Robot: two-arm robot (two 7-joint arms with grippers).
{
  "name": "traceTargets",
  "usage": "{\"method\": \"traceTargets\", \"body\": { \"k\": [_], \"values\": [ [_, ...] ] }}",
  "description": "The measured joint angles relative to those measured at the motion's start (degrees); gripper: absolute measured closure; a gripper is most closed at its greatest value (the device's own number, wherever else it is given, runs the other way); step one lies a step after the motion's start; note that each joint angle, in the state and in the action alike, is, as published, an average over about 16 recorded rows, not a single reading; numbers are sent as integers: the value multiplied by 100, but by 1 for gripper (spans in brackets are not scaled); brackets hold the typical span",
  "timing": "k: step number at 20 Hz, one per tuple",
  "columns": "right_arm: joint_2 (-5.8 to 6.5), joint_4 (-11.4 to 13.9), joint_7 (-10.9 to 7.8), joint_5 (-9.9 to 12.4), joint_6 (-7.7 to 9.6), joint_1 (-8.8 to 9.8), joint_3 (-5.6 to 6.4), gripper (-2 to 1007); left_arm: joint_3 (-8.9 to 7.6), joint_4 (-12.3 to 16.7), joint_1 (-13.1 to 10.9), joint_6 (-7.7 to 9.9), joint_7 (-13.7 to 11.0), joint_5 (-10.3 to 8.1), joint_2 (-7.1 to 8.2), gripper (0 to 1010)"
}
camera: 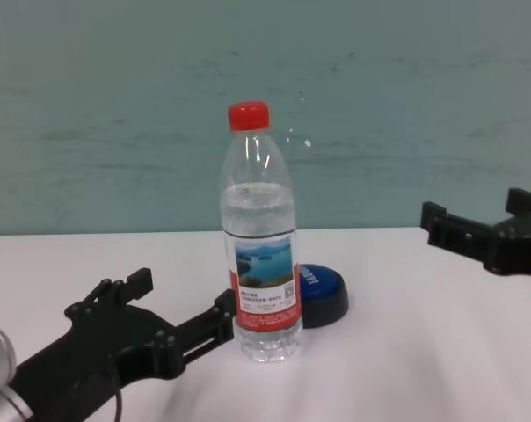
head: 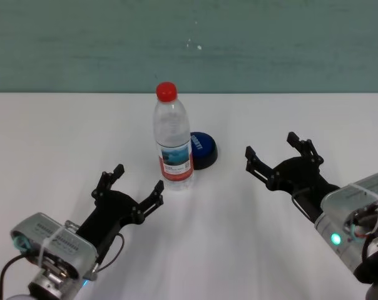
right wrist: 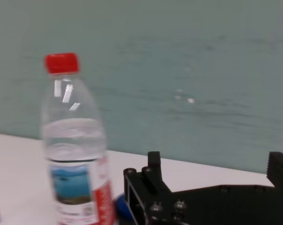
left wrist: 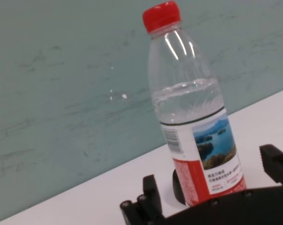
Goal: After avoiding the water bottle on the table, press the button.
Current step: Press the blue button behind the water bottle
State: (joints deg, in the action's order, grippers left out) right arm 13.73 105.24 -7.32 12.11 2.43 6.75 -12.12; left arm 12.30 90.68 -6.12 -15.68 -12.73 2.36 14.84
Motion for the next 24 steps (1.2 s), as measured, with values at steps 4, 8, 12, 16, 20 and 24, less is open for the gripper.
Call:
{"method": "traceTargets", "body": {
  "k": [4,8,12,16,20,24],
  "values": [
    [166,320,-279,138,283,111,47,1,0,0,0,0,0,0,0,10],
    [346,641,-486,288,581,253,68,1,0,0,0,0,0,0,0,10],
    [515,881,-613,460,848,387,87,1,0,0,0,0,0,0,0,10],
    [660,1017,-688,632,1044,459,93,1,0,0,0,0,0,0,0,10],
    [747,1020,-720,780,1124,439,71,1,0,0,0,1,0,0,0,10],
    [785,922,-746,903,1134,340,10,1,0,0,0,1,0,0,0,10]
  ]
}}
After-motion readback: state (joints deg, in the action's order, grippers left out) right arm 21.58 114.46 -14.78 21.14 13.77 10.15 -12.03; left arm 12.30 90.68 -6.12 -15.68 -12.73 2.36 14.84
